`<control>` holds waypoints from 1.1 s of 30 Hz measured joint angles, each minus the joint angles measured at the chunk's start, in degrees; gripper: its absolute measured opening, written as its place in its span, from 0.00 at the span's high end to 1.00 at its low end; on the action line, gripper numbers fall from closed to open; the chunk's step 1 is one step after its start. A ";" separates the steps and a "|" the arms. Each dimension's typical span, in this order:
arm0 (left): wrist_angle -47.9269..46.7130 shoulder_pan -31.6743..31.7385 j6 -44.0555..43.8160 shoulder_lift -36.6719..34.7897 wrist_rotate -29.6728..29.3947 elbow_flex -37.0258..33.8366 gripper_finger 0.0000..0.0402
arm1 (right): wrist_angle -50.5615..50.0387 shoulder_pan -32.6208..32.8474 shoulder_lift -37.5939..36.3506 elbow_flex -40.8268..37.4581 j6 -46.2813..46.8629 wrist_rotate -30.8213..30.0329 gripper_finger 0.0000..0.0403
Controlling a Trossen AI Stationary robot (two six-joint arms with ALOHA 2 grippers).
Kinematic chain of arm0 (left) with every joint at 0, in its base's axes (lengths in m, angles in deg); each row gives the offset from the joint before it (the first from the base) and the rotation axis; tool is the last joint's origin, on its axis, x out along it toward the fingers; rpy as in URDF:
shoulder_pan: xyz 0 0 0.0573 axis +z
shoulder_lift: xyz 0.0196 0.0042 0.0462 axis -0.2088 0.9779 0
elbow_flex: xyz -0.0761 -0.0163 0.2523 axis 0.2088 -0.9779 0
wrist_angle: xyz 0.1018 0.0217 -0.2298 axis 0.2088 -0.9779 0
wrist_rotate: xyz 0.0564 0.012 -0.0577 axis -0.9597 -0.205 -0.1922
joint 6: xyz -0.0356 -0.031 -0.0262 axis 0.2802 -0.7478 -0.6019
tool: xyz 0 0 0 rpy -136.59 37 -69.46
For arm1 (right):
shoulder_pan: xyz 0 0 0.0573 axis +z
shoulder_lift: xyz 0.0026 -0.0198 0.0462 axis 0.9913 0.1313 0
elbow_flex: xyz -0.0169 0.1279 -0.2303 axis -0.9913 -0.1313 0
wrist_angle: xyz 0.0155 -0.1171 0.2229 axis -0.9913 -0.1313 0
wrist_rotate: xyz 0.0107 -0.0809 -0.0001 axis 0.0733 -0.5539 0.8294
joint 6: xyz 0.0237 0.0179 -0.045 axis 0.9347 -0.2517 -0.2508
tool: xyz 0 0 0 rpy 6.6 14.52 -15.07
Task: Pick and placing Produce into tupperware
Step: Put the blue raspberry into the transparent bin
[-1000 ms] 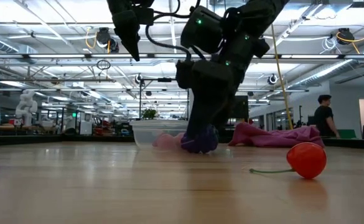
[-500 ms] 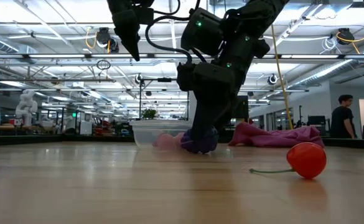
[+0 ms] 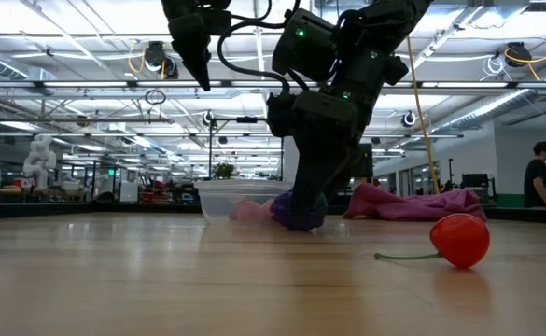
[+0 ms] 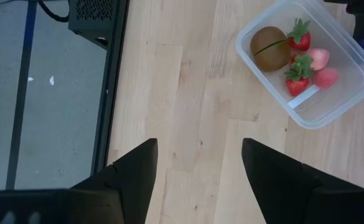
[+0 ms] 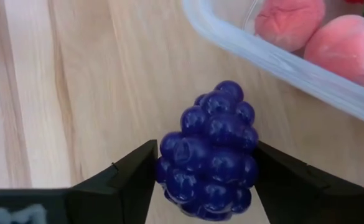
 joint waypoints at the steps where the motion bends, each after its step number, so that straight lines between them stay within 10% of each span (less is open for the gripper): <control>1: -0.02 0.00 0.00 0.00 0.00 0.00 0.40 | 0.00 -0.01 -0.01 0.00 0.02 0.00 0.44; 33: -0.02 0.02 -0.88 0.00 0.02 0.00 0.40 | -0.80 0.98 -1.40 -0.07 -0.46 1.48 0.49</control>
